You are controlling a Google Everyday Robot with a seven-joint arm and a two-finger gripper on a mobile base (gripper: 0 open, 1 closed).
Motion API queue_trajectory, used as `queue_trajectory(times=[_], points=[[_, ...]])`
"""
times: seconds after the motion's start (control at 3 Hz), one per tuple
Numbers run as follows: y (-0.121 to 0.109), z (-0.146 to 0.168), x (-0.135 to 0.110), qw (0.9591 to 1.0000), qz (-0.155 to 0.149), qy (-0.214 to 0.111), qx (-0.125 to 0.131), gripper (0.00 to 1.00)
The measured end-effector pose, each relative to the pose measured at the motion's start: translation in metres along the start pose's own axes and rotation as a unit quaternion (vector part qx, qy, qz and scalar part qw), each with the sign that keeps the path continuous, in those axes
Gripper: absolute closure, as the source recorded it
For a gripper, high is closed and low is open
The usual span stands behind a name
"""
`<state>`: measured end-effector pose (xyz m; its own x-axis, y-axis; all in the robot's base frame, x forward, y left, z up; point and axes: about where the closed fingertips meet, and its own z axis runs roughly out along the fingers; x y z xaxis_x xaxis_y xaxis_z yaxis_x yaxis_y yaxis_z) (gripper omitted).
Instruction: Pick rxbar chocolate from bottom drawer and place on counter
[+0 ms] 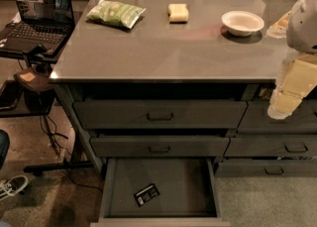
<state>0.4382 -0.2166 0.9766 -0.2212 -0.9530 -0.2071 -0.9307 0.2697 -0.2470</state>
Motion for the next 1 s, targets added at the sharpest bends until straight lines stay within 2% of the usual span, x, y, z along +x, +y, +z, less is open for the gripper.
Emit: queue_trajectory(times=[0.67, 1.0], points=[[0.006, 0.012, 0.001, 0.9999, -0.001, -0.011, 0.001, 0.0], [0.038, 0.049, -0.006, 0.998, -0.004, -0.061, -0.014, 0.0]])
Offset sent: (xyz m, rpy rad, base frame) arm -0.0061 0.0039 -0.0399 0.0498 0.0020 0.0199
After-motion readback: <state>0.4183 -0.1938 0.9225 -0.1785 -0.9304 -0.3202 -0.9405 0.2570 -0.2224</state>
